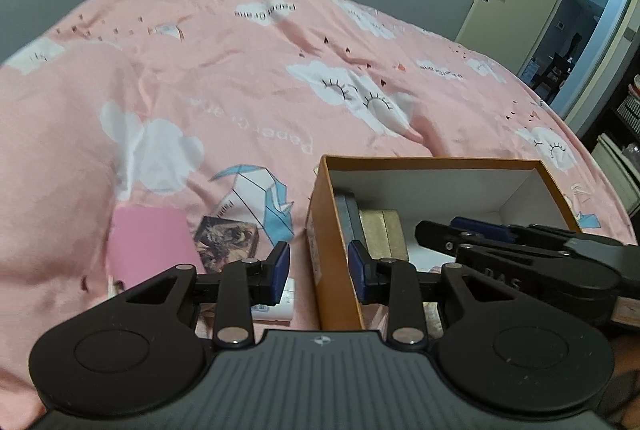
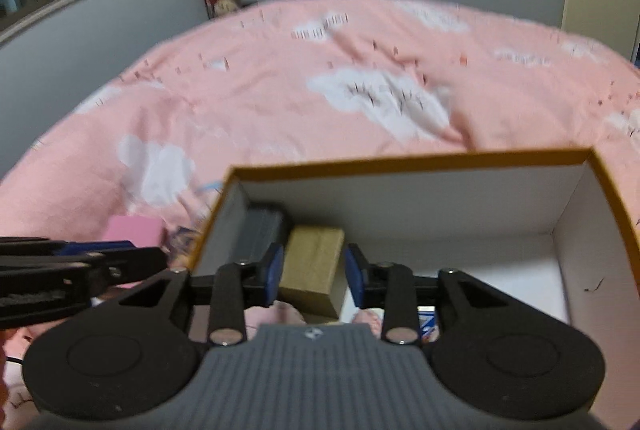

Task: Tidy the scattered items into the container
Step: 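Withdraw both grippers toward the pink wallet and photo card box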

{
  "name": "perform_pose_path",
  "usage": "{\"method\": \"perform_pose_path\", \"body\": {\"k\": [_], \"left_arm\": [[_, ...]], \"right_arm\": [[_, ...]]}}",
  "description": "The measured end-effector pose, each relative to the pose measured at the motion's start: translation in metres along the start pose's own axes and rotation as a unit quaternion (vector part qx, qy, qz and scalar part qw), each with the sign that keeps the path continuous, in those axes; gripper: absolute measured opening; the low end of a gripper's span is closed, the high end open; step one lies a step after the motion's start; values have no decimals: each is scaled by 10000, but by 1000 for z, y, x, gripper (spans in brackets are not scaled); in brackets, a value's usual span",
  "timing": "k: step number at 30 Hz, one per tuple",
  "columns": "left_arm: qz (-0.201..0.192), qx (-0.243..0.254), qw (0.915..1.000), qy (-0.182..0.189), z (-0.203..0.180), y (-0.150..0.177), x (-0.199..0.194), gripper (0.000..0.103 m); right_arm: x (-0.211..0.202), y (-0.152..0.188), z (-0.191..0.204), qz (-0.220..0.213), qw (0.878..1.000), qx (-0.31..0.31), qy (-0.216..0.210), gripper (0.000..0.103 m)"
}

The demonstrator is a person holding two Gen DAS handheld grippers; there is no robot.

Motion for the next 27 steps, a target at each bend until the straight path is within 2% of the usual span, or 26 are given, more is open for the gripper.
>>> {"method": "perform_pose_path", "body": {"k": [3,5,8,11,14,21,27], "left_arm": [[-94,84,9999,-82,1,2,-10,36],[-148,63,9997,-191,5,2,-15,36],[-163,100,9989,-432,16,3,-21,36],[13,45,9992,-397,30,8,-25,36],[254,-100,9985,-475,50,16,-28,36],[464,-413,9955,-714,100,28,-36,36],[754,-810,9930,-422,125,27,-23,36]], "right_arm": [[-16,-3,10,-363,9993,8,-10,44],[-25,-4,17,-538,9985,64,-61,44],[-32,-4,30,-592,9980,-12,-228,44],[-35,-3,45,-571,9976,-173,-352,45],[-32,1,63,-436,9967,-392,-554,45],[-19,13,106,-148,9919,-932,-856,44],[12,25,129,455,9871,-1135,-1036,39]]}}
Point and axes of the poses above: each gripper's, at about its wrist camera, not at the fingertips, and x roughly the way its jaws point, z to its left, y to its underside, the point moved 10 cm from there along x, roughly the way its jaws point, and after that the axes turned 7 degrees about z, right-handed, at the moved point
